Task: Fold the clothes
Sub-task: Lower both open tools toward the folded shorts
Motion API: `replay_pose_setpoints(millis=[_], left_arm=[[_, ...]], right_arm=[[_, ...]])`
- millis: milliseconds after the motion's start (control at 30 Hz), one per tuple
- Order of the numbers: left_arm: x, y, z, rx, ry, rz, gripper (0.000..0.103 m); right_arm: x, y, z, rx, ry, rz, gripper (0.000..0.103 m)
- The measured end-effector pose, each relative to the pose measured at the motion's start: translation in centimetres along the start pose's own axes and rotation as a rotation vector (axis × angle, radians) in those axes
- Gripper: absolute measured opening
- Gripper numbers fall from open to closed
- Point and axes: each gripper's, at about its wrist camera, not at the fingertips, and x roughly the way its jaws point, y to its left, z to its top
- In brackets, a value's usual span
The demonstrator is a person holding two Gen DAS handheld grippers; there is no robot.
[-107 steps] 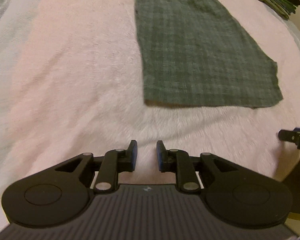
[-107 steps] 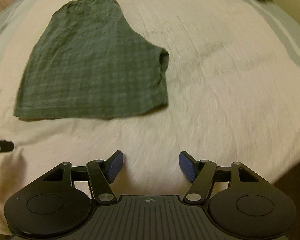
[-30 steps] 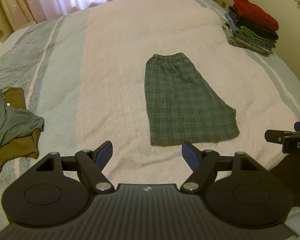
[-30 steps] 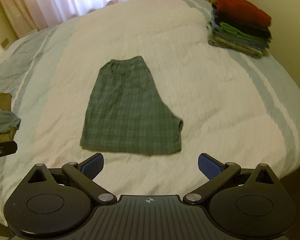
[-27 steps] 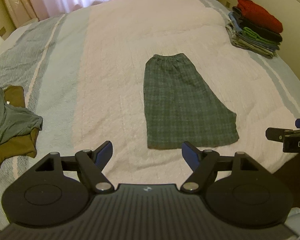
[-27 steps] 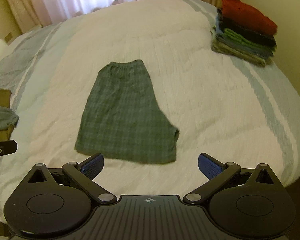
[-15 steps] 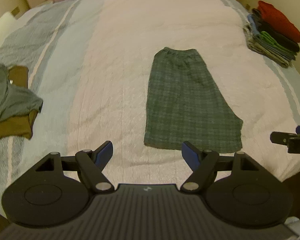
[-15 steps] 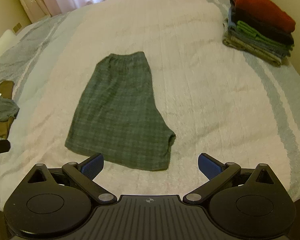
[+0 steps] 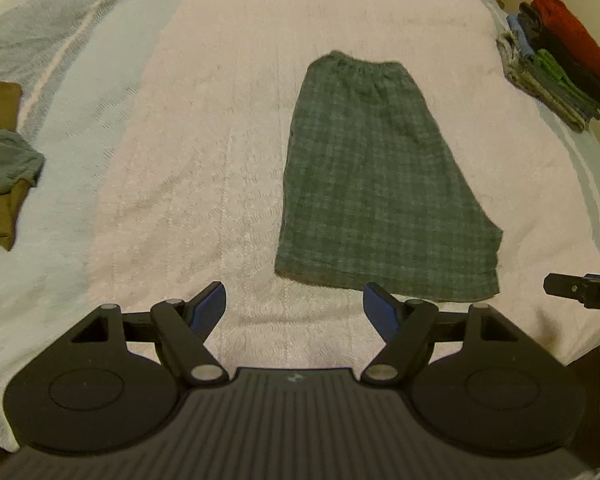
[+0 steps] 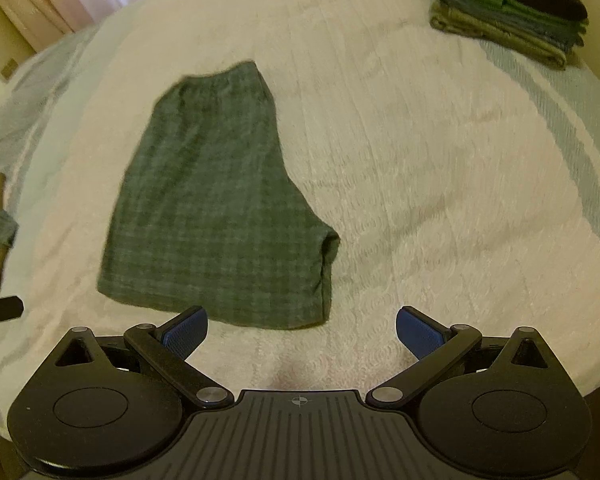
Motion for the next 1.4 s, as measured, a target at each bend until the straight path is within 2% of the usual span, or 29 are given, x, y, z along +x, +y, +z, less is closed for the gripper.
replay_pose_setpoints(millis=[167,500,633,767,1067,1233,1300,1400], left_arm=[[3.1,0.3,1.1,0.009,0.038,-0.017,0.072],[7.3,1.0,2.5,0.088,0.053,-0.063,0.072],[9.5,2.1,2.8,0.071,0.051,-0.147,0.059],[11.7,3.8,3.1,0.020,0.031,-0.227,0.057],[15.2,7.4,3.4,-0.092,0.029,-0.415,0.055],[16.5,8.9,2.8,-0.160,0.039,-0.487,0.052],[17.0,9.3,2.6,-0.166,0.040,-0.508,0.048],[17.8,9.8,2.8,-0.192,0.038,-0.549,0.044]], right_arm=[[2.1,0.2,0.4,-0.024,0.025,-0.055,0.103],[5.8,-0.6,1.5,0.009,0.030,-0.080,0.103],[7.3,-1.4,1.2,0.016,0.020,-0.071,0.103],[8.5,-3.5,0.3,0.067,-0.019,0.012,0.103],[10.3,-7.9,-0.8,0.179,-0.044,0.314,0.102],[11.4,-9.2,-1.0,0.235,-0.036,0.396,0.102],[12.0,-9.8,-0.9,0.254,-0.040,0.426,0.091],[12.6,-10.4,-0.5,0.273,-0.050,0.478,0.089]])
